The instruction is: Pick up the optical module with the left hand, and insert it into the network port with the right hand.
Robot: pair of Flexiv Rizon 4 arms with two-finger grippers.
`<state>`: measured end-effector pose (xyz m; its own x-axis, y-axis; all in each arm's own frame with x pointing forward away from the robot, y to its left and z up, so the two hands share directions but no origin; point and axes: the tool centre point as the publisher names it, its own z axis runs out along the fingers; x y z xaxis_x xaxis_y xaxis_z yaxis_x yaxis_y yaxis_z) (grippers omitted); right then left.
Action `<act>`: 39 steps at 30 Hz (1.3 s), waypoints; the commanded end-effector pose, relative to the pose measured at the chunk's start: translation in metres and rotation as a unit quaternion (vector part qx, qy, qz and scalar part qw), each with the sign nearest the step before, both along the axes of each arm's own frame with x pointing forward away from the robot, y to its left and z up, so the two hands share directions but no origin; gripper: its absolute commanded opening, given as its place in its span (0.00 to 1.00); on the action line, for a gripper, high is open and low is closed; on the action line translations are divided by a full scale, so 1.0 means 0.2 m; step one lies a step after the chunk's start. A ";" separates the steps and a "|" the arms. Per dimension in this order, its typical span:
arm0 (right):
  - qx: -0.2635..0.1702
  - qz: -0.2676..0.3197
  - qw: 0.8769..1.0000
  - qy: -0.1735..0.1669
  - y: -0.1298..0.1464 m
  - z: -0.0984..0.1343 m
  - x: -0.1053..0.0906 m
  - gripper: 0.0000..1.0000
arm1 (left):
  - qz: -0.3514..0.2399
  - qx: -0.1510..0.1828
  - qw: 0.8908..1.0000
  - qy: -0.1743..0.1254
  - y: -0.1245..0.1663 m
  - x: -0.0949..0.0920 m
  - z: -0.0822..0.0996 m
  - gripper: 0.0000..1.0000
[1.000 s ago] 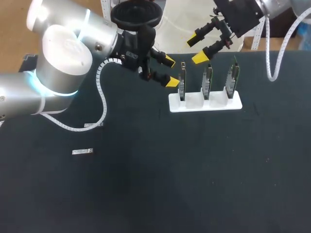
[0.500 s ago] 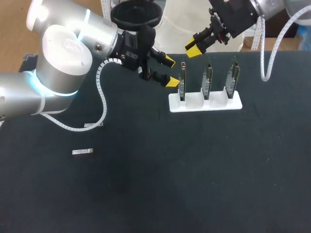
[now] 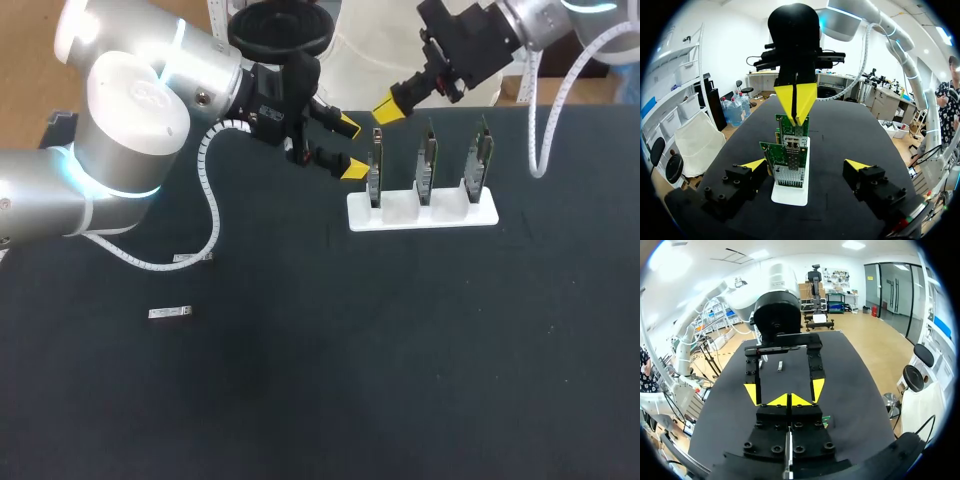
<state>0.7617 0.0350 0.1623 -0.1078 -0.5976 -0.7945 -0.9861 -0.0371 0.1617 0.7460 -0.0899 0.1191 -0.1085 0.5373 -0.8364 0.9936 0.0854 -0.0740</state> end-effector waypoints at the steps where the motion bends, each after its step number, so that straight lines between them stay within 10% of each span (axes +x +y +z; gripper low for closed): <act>1: 0.000 0.002 1.000 0.002 0.02 -0.01 0.02 0.00 | -0.001 0.002 1.000 0.002 0.00 0.01 0.00 1.00; 39: -0.020 -0.007 1.000 0.018 0.02 -0.10 0.04 0.00 | -0.001 0.002 1.000 0.002 0.00 0.01 0.00 1.00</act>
